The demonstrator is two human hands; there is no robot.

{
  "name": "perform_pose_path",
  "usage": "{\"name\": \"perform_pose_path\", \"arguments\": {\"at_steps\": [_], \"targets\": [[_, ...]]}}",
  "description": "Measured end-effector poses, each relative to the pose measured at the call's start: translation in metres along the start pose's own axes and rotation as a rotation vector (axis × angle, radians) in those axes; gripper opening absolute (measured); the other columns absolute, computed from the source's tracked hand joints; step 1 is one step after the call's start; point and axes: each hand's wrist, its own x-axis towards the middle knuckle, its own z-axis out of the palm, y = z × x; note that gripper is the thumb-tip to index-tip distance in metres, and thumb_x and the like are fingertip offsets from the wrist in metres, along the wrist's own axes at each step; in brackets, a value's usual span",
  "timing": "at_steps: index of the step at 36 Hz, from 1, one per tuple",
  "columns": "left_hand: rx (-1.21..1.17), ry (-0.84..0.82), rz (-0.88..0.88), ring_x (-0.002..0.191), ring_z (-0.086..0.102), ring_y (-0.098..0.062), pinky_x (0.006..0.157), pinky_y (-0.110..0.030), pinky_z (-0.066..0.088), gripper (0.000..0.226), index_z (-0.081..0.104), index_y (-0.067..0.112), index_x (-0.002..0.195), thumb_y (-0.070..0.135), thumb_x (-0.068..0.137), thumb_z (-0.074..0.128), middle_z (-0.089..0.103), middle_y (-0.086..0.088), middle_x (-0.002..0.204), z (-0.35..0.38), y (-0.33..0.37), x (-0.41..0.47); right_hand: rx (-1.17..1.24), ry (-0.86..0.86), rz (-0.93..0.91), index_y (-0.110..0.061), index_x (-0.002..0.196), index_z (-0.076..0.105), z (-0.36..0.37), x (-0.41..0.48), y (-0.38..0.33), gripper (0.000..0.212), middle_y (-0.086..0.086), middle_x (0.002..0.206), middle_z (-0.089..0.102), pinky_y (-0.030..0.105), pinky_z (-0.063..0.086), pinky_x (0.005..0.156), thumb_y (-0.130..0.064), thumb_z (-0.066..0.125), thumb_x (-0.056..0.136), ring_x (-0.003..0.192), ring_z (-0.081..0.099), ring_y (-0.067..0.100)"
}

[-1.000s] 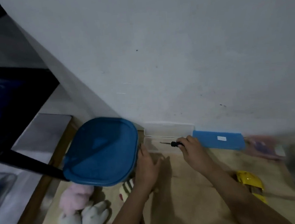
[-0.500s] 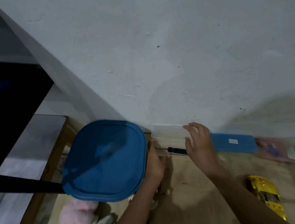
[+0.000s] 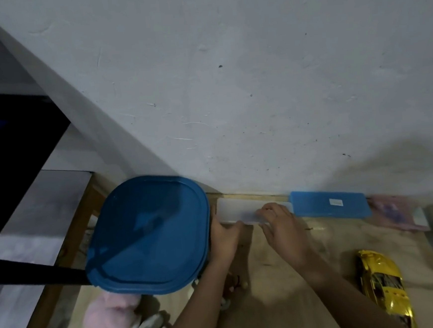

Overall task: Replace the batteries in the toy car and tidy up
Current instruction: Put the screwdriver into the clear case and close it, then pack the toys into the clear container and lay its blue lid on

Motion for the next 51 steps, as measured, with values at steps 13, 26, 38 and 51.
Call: {"name": "perform_pose_path", "arguments": {"at_steps": [13, 26, 38, 51], "targets": [[0.122, 0.078, -0.005, 0.122, 0.049, -0.022, 0.105, -0.036, 0.041, 0.047, 0.038, 0.012, 0.14, 0.013, 0.095, 0.051, 0.052, -0.007, 0.133, 0.011, 0.005, 0.011, -0.011, -0.094, 0.065, -0.021, 0.129, 0.05, -0.002, 0.023, 0.004, 0.034, -0.004, 0.132, 0.048, 0.024, 0.034, 0.101, -0.018, 0.046, 0.095, 0.122, 0.041, 0.014], [0.295, 0.126, 0.088, 0.108, 0.053, -0.018, 0.097, -0.024, 0.041, 0.039, 0.043, 0.011, 0.132, 0.002, 0.094, 0.045, 0.055, -0.008, 0.12, 0.022, 0.021, -0.005, 0.036, -0.124, -0.086, -0.026, 0.139, 0.041, 0.003, 0.012, 0.028, 0.048, 0.0, 0.147, 0.035, 0.021, 0.019, 0.109, -0.007, 0.045, 0.095, 0.135, 0.031, 0.02], [0.513, 0.046, 0.368, 0.124, 0.027, 0.003, 0.101, 0.0, 0.016, 0.047, 0.039, 0.014, 0.14, 0.021, 0.095, 0.052, 0.034, 0.012, 0.135, -0.026, 0.064, -0.085, 0.417, -0.098, -0.025, -0.003, 0.106, 0.065, -0.041, 0.035, 0.005, 0.028, 0.017, 0.117, 0.061, 0.03, 0.039, 0.094, 0.008, 0.049, 0.087, 0.11, 0.055, 0.032], [0.16, 0.414, 0.092, 0.134, 0.036, -0.016, 0.103, -0.024, 0.029, 0.103, 0.03, 0.016, 0.145, 0.058, 0.063, 0.076, 0.032, -0.001, 0.15, -0.212, -0.001, -0.123, 0.44, -0.297, -0.42, -0.018, 0.124, 0.055, -0.014, 0.009, -0.181, 0.03, -0.005, 0.122, 0.05, 0.013, 0.03, 0.094, -0.017, 0.048, 0.095, 0.113, 0.044, 0.005]]}}
